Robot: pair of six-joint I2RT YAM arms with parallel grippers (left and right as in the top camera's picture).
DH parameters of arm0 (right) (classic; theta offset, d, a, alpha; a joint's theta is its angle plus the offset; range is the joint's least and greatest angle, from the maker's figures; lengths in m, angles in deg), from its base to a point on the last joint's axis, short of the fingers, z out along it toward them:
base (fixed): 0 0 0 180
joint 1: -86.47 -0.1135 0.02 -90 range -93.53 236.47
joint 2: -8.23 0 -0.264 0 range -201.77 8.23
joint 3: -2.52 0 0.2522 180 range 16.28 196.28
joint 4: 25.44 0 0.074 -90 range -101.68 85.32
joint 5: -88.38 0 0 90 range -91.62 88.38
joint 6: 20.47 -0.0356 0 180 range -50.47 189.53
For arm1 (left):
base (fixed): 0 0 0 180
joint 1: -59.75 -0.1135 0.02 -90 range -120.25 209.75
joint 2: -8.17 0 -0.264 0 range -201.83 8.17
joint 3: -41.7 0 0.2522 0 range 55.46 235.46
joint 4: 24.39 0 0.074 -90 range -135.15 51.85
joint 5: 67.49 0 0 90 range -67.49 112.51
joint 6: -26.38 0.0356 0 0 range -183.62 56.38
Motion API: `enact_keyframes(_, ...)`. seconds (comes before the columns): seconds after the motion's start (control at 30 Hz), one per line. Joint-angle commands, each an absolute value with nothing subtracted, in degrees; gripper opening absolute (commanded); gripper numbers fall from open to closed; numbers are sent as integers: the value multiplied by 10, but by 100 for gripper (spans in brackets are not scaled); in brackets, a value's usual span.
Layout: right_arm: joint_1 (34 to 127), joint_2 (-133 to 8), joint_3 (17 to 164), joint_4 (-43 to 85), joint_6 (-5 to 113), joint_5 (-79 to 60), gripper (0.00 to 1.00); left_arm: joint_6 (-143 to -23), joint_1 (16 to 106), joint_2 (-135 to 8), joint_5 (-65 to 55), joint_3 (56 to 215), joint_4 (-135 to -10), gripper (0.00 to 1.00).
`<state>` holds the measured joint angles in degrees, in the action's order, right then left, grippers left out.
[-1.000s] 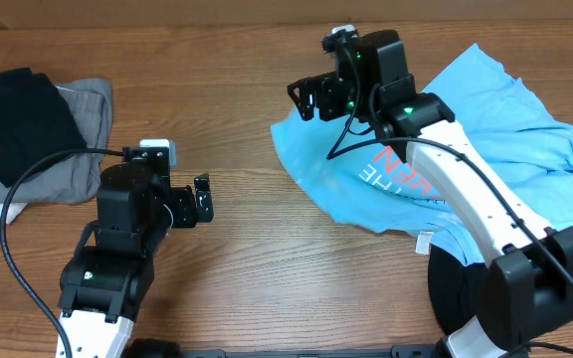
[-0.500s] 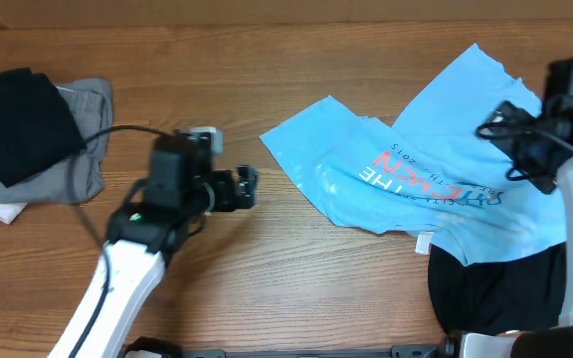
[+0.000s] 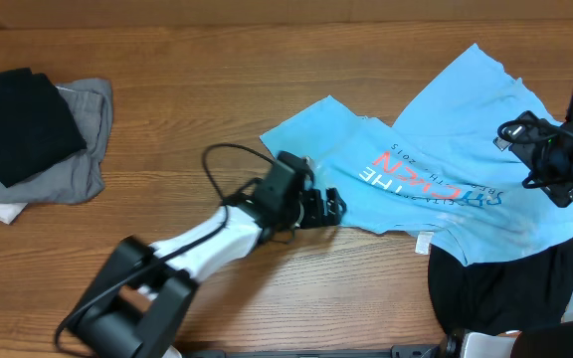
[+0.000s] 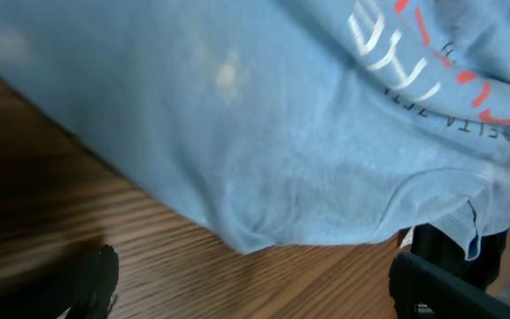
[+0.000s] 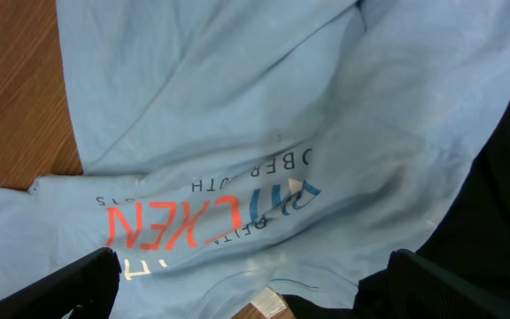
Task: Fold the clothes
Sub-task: 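Reach the left gripper to the T-shirt's left corner and grasp it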
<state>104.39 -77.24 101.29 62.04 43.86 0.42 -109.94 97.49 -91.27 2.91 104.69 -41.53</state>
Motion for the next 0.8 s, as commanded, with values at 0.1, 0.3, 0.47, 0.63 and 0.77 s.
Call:
enact_keyframes(0.1,1043,-770,1018,622,445,2,100,-1217,1022,-999,61,1055,-321,93)
enact_keyframes(0.3,1043,-770,1018,630,445,2,100,-1207,1017,-1023,86,1057,-228,9)
enact_keyframes(0.47,1043,-770,1018,660,444,2,100,-1167,967,-994,50,1083,-229,4)
enact_keyframes(0.63,1043,-770,1010,692,442,2,100,-1117,896,-919,19,1121,-238,4)
enact_keyframes(0.77,1043,-770,969,676,440,2,89,-1099,840,-876,41,1141,-247,4)
